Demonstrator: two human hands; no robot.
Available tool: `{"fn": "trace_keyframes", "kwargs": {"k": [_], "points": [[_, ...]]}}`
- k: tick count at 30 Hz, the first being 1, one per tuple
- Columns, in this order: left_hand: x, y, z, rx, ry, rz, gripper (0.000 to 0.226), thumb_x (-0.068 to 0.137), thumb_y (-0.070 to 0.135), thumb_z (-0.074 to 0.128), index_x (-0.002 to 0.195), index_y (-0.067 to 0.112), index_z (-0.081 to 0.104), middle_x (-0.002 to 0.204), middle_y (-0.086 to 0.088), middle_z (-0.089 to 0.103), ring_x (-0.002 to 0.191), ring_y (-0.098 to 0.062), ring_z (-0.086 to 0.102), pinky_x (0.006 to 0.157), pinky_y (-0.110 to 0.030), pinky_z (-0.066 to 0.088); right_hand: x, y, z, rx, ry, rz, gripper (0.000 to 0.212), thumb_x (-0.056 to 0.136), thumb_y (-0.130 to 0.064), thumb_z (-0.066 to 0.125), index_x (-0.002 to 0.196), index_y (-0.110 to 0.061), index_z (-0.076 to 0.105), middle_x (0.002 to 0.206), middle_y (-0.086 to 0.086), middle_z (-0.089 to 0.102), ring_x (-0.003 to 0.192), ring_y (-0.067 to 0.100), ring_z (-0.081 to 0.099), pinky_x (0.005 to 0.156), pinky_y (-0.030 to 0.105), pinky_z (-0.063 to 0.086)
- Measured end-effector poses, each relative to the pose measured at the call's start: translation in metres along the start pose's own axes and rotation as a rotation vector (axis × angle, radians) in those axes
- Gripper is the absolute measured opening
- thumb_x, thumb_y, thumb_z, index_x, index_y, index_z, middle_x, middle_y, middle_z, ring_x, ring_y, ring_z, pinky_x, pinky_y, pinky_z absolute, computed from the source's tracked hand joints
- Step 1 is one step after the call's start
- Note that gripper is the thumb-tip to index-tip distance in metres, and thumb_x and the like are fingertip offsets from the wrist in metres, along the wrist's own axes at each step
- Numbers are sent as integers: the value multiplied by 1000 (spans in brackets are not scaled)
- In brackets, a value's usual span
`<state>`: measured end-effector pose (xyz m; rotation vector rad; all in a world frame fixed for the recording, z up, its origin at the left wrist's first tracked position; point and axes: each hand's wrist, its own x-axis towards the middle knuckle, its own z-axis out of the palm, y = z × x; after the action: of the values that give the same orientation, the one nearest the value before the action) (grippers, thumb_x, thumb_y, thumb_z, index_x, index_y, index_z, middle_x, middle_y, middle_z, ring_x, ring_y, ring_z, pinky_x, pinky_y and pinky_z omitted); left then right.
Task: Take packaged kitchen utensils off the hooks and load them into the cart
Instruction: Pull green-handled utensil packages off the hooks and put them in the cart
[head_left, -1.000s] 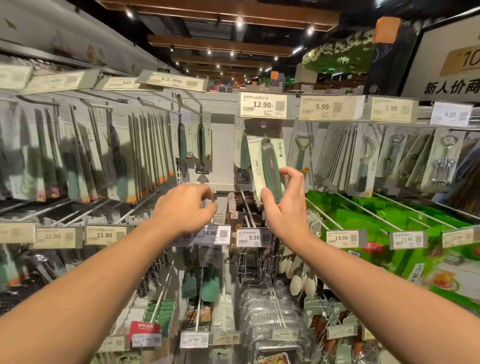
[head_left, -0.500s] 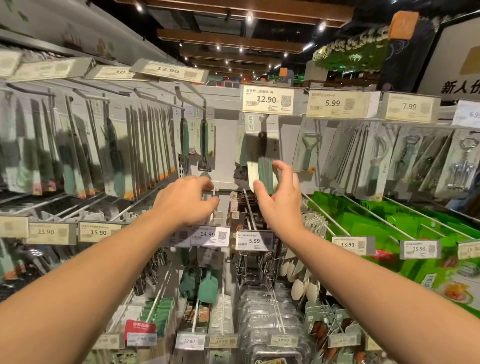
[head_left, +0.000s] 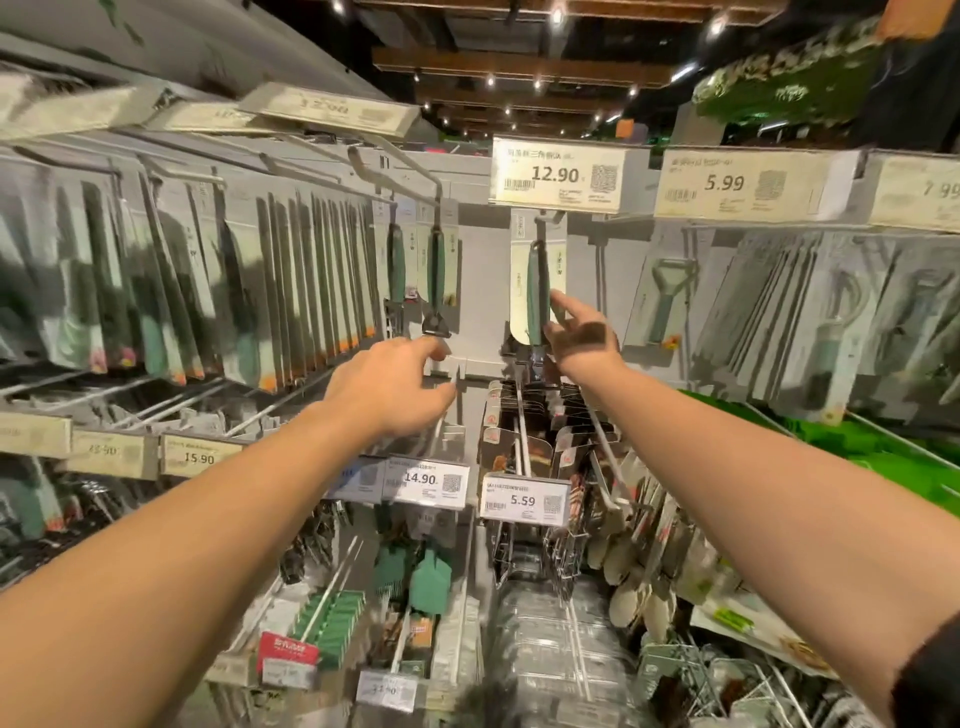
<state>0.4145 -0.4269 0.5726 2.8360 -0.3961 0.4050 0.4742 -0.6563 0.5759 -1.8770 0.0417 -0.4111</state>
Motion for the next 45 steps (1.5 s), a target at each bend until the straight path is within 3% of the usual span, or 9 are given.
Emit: {"fn": "trace_keyframes", "kwargs": {"k": [3, 10, 14, 17, 20, 24, 27, 33, 45], "points": [[5, -3, 2, 28, -26, -16, 60, 95, 60, 54, 146, 29, 50, 138, -1, 64, 117, -23, 64, 96, -47, 58, 14, 6, 6, -37, 6, -6, 55, 103, -9, 54, 153, -29, 42, 155, -1, 48, 127, 18, 57, 61, 4, 47], [11, -8, 1, 53, -16, -134, 62, 95, 60, 51, 147, 28, 51, 136, 0, 65, 118, -23, 63, 97, -47, 58, 34, 15, 7, -137, 55, -69, 57, 99, -6, 56, 151, -27, 46, 152, -1, 51, 130, 22, 57, 97, 38, 57], [11, -5, -2, 61, 0, -173, 56, 99, 51, 56, 149, 25, 51, 142, -4, 62, 124, -25, 61, 100, -47, 55, 35, 14, 7, -145, 171, 7, 48, 98, -12, 61, 144, -22, 53, 146, 5, 47, 94, 10, 52, 59, 3, 44], [2, -2, -3, 61, 53, -185, 55, 98, 50, 57, 145, 23, 53, 143, -6, 58, 126, -26, 58, 100, -46, 54, 18, 7, 13, -174, 203, 10, 39, 93, -15, 65, 131, -20, 58, 135, 8, 49, 96, 15, 52, 86, 17, 49], [-15, -2, -10, 40, 126, -185, 52, 93, 54, 55, 137, 27, 58, 134, 0, 58, 124, -23, 56, 98, -48, 55, -13, -4, 24, -134, 68, -23, 26, 89, -14, 65, 114, -20, 62, 120, 4, 59, 94, 16, 60, 95, 32, 55], [-54, -9, -29, 20, 226, -220, 47, 96, 50, 59, 135, 24, 59, 132, 0, 57, 124, -23, 53, 95, -46, 54, -67, -28, 50, -64, -80, -111, 16, 95, -16, 62, 110, -20, 65, 96, -7, 64, 79, 6, 60, 62, 10, 45], [-105, -27, -41, 38, 295, -294, 47, 96, 49, 60, 136, 24, 60, 140, -1, 52, 132, -24, 47, 98, -44, 51, -116, -51, 87, -15, -153, -173, 15, 95, -19, 64, 109, -21, 67, 98, -11, 64, 90, 7, 60, 78, 19, 43], [-245, -91, -71, 36, 379, -519, 46, 93, 48, 63, 132, 23, 63, 135, -3, 55, 130, -27, 51, 101, -45, 51, -239, -83, 171, 27, -400, -225, 18, 91, -19, 66, 109, -22, 63, 91, -11, 63, 82, 10, 59, 72, 22, 41], [-521, -163, 3, -175, 214, -1050, 63, 85, 61, 54, 129, 18, 64, 130, -12, 58, 124, -36, 58, 102, -43, 49, -479, -30, 294, -247, -1015, -327, 29, 93, -17, 63, 120, -8, 62, 88, -2, 59, 84, 19, 57, 69, 24, 36]]}}
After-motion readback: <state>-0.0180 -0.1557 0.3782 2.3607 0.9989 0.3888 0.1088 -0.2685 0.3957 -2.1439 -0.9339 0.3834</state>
